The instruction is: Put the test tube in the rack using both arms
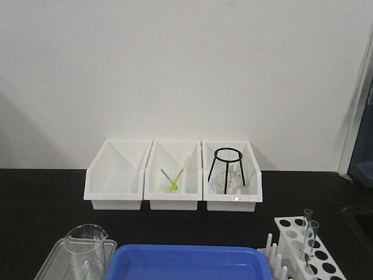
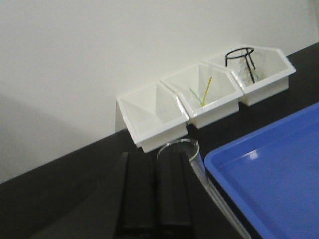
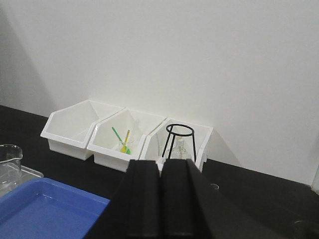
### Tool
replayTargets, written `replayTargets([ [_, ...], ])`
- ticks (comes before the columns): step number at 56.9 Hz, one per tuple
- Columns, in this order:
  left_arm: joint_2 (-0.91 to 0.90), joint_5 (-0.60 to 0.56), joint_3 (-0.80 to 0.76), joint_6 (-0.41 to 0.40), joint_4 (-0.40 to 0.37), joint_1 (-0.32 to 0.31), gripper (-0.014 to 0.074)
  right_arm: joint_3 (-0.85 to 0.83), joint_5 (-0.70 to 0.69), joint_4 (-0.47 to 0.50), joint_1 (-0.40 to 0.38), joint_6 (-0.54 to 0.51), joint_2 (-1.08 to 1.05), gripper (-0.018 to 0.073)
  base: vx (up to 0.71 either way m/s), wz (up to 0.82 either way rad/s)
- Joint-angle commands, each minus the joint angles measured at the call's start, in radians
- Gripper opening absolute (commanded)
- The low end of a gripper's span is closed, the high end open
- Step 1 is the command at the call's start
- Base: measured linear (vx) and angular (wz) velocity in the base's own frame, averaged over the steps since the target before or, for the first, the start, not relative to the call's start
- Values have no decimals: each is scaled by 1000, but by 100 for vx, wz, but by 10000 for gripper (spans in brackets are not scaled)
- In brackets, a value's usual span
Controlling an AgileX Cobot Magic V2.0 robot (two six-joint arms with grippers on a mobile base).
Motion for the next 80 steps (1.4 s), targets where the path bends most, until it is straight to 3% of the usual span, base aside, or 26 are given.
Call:
replayTargets([
  [1, -35, -116, 55, -9, -12, 26, -7, -28, -78, -5, -7, -14, 10, -11, 0, 0],
  [21, -185, -274, 330, -300, -9, 46, -7, -28, -80, -5, -7, -14, 10, -11, 0, 0],
  [31, -185, -207, 325, -302, -9, 46, -7, -28, -79, -5, -7, -14, 10, -11, 0, 0],
  [80, -184, -206, 325, -302, -9, 46, -7, -16, -89, -7, -7, -14, 10, -11, 0, 0],
])
